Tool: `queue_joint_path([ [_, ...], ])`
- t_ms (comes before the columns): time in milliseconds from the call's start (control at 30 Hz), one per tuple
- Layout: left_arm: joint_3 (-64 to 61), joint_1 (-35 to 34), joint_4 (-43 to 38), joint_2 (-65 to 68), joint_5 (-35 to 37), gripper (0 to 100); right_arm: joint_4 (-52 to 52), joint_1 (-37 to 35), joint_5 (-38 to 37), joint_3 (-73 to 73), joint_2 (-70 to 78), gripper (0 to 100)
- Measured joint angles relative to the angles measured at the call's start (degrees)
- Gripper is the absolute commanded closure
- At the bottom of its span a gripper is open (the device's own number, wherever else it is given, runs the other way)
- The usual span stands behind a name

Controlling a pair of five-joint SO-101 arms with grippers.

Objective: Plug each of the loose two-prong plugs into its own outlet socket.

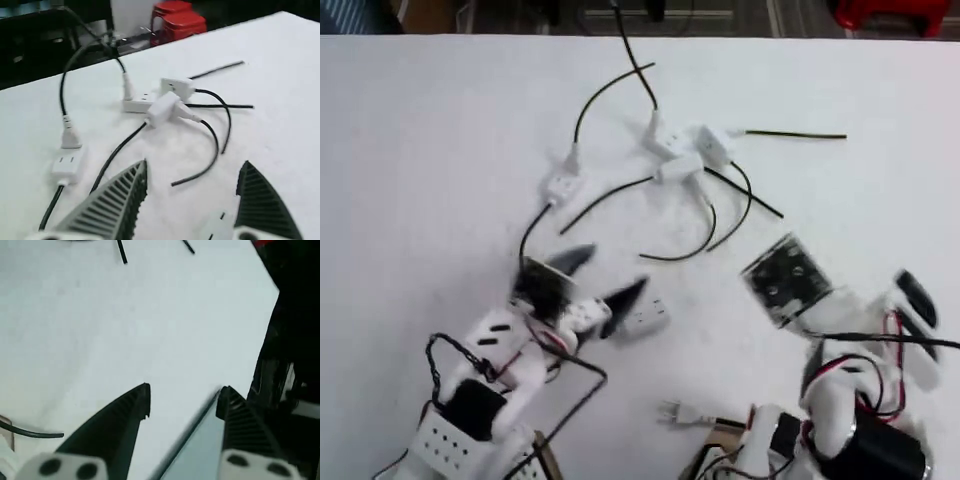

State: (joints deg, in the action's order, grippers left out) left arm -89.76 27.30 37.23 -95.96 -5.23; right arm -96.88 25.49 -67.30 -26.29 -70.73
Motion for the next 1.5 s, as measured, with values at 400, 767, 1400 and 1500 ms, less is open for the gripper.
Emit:
queue_joint_path([
  [400,13.9,5.3,15.3,3.8,-6.4,71,-0.1,13.6,-1.0,-20.1,4.7,77.9],
  [767,52.4,12.5,38.2,49.6,-24.4,71,0.0,15.7,-1.7,-22.1,4.9,77.9],
  [1400,45.6,29.0,24.4,68.7,-27.6,71,23.6,46.2,-26.6,-29.4,5.8,77.9],
  [1500,42.7,29.0,21.5,68.7,-27.6,71,28.2,49.1,-26.6,-29.5,5.8,77.9],
])
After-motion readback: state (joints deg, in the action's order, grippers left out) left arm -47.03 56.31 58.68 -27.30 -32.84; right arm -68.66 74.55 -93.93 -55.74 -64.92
